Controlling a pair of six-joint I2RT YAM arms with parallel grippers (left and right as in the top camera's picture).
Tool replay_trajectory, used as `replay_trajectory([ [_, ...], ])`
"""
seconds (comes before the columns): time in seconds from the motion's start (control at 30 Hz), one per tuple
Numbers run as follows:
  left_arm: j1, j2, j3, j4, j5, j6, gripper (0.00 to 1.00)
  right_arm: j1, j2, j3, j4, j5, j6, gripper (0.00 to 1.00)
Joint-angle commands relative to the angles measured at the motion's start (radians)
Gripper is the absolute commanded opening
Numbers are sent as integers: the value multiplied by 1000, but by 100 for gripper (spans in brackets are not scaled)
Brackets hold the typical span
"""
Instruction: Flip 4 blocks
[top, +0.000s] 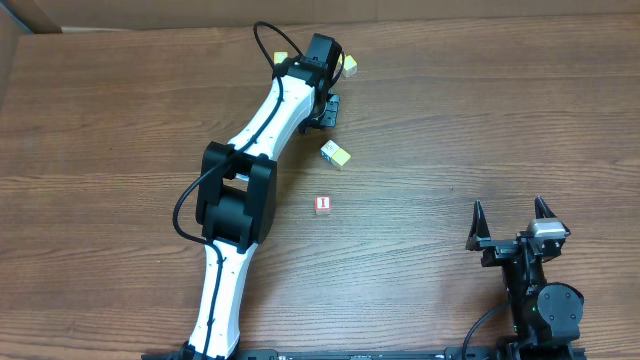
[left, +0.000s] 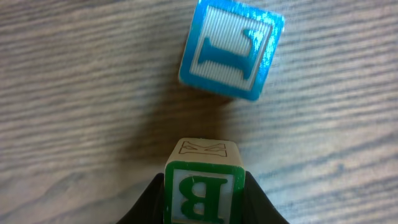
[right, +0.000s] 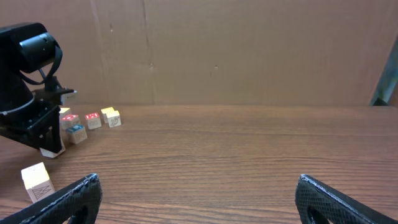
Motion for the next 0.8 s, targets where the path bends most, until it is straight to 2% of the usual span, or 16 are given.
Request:
replay_trajectory([
  [0.0,2,-22,80,-53,-8,1,14,-3,-7,-10,6,-4,-1,100],
  [0.27,2,-66,325,-398,-2,-4,6,-3,-7,-10,6,-4,-1,100],
  [0.43,2,-136,437,-608,-1,-89,6,-3,-7,-10,6,-4,-1,100],
  [0.63,2,-267,454,-743,-1,-149,6,-3,-7,-10,6,-4,0,100],
  [0.77,2,-356,431,-746,64,-158,7,-3,-7,-10,6,-4,-1,100],
])
